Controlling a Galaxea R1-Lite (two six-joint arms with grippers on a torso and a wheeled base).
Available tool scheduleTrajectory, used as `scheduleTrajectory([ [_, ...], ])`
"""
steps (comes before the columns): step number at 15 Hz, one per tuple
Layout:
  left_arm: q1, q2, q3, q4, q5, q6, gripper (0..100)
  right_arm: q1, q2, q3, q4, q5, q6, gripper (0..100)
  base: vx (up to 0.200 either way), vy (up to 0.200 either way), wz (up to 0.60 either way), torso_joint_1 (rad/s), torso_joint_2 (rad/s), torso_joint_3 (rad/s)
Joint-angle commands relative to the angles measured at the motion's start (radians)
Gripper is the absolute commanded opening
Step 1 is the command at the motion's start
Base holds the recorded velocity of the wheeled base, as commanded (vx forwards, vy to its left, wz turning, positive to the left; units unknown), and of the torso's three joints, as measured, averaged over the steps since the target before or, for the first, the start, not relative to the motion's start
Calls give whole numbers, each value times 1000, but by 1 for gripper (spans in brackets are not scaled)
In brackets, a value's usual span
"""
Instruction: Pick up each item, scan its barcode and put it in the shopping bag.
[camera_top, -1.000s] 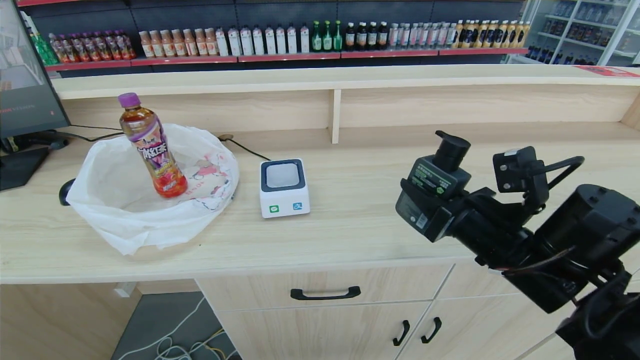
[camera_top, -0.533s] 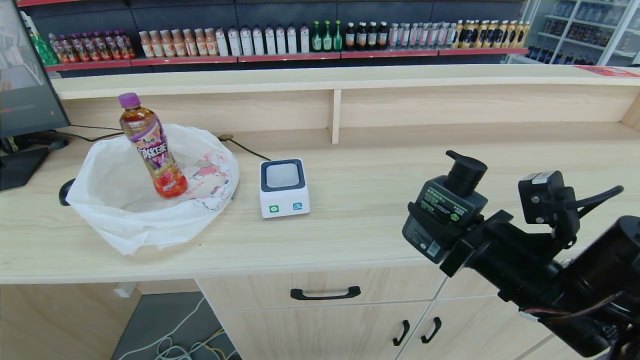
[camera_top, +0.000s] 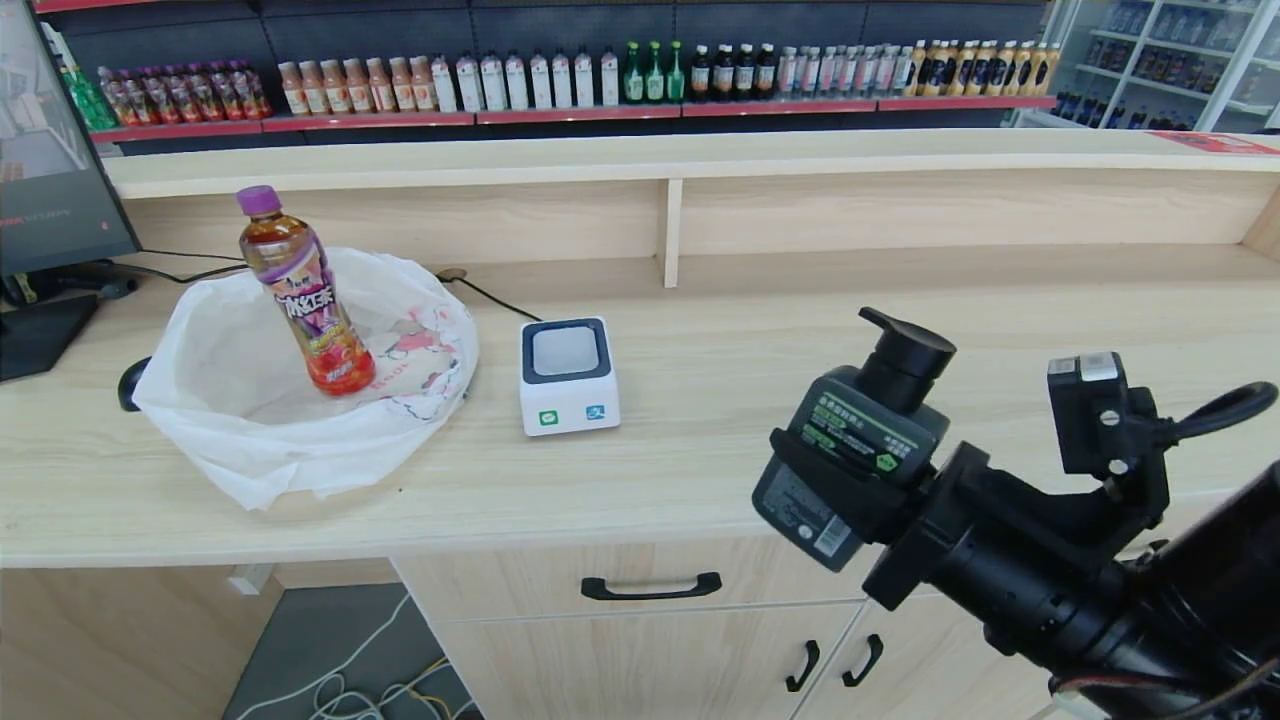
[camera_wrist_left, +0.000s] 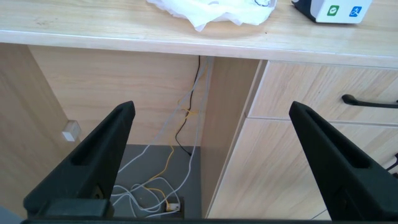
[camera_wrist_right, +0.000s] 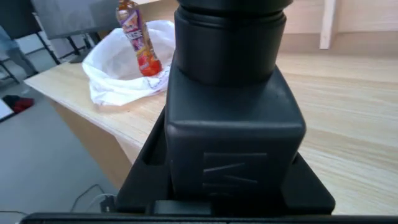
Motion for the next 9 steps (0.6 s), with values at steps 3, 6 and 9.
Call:
scheduleTrajectory([
  [3, 0, 0, 0, 0, 1, -1, 100, 153, -17, -5, -9, 35, 210, 0, 0, 0, 0, 0, 0, 0],
  [6, 0, 0, 0, 0, 1, -1, 100, 162, -24, -28, -9, 38, 362, 0, 0, 0, 0, 0, 0, 0],
  [9, 0, 0, 0, 0, 1, -1, 100, 187, -37, -48, -9, 76, 482, 0, 0, 0, 0, 0, 0, 0],
])
